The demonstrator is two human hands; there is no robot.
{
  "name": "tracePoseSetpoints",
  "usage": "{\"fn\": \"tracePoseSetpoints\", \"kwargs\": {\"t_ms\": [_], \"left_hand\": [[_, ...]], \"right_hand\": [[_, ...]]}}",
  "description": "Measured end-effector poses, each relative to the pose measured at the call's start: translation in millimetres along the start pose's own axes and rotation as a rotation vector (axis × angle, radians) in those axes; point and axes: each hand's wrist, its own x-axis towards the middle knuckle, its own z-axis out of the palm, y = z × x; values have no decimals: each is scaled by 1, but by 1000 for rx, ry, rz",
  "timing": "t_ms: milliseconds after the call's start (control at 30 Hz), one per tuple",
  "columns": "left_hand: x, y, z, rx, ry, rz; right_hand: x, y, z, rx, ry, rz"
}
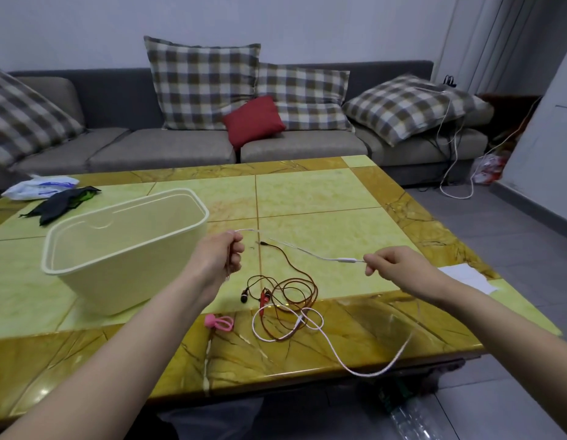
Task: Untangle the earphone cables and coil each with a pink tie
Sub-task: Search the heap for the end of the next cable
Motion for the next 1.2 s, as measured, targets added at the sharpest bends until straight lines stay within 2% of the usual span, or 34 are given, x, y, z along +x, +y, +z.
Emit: {"fn": "tracePoseSetpoints", "kwargs": {"t_ms": [133,400,533,633,800,933,1033,1133,1200], "left_hand": [[-14,5,26,67,-97,58],[-28,-6,55,535,-301,273],[-18,-8,40,784,-240,317],[-7,-2,20,755,-141,294],[11,4,-14,687,64,262],[13,4,-22,695,99,264],[11,4,-15,702,73,272],[9,10,-5,679,48,273],[6,17,5,580,-5,289]], "right_hand": [[-5,-29,14,-118,45,-141],[-14,-72,34,-163,-25,-348],[-14,-60,26,-143,-48,-326],[-7,-36,17,-69,-85,-263],[7,19,8,-216,-123,-84],[14,40,2,-232,-62,35],[21,25,-6,-249,66,12],[25,-13,-20,-241,239,-95],[25,-43,-30,-235,324,-191]]}}
